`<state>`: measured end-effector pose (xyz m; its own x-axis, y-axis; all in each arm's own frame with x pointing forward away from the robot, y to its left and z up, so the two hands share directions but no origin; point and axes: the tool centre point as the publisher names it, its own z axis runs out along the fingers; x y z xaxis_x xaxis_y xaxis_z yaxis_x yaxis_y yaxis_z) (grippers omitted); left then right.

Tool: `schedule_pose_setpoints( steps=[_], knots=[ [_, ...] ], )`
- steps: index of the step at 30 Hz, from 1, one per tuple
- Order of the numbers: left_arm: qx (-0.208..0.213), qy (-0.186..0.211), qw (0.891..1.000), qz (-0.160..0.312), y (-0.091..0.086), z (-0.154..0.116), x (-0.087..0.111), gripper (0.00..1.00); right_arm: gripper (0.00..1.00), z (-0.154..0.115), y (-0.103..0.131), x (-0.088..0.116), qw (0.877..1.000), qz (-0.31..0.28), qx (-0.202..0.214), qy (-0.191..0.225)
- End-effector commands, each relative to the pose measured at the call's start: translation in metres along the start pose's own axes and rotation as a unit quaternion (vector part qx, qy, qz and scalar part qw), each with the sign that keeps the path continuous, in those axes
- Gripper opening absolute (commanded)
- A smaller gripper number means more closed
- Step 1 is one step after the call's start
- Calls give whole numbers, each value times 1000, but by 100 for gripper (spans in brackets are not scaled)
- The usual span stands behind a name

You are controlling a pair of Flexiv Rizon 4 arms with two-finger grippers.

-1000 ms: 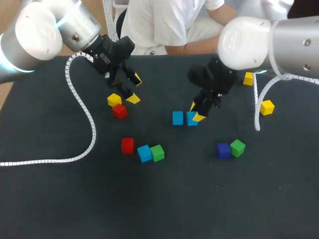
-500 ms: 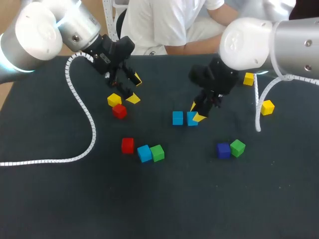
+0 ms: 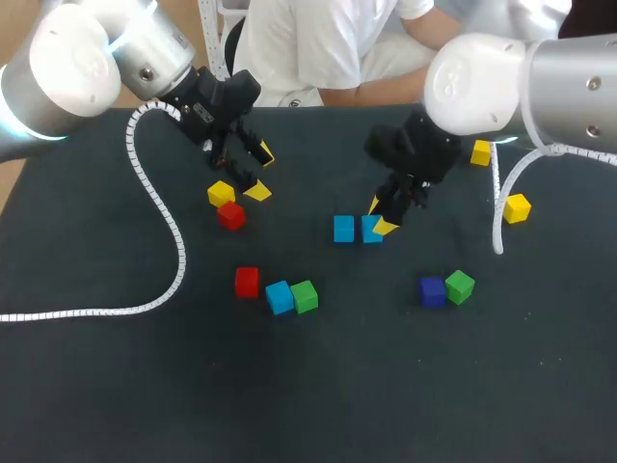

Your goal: Place the blue cubes, place green cubes on the blue cubes, place the yellow cubes on the green cubes, then place the red cubes on the yellow cubes, and place purple cube on the red cubes.

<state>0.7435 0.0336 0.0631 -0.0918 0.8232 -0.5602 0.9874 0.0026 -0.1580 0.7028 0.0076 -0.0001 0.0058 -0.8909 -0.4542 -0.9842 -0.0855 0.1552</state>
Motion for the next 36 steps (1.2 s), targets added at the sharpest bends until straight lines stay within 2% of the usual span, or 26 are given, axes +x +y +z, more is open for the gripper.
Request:
schedule_pose_setpoints(
  steps=[1,11,36],
  knots=[
    [3,1,1000,1,3,0,0,100,0,1,-3,-1,1000,0,0,2],
    [3,1,1000,1,3,0,0,100,0,4,1,-1,1000,1,16,16],
    [3,1,1000,1,3,0,0,100,0,0,3,-2,999,12,44,-1]
  ],
)
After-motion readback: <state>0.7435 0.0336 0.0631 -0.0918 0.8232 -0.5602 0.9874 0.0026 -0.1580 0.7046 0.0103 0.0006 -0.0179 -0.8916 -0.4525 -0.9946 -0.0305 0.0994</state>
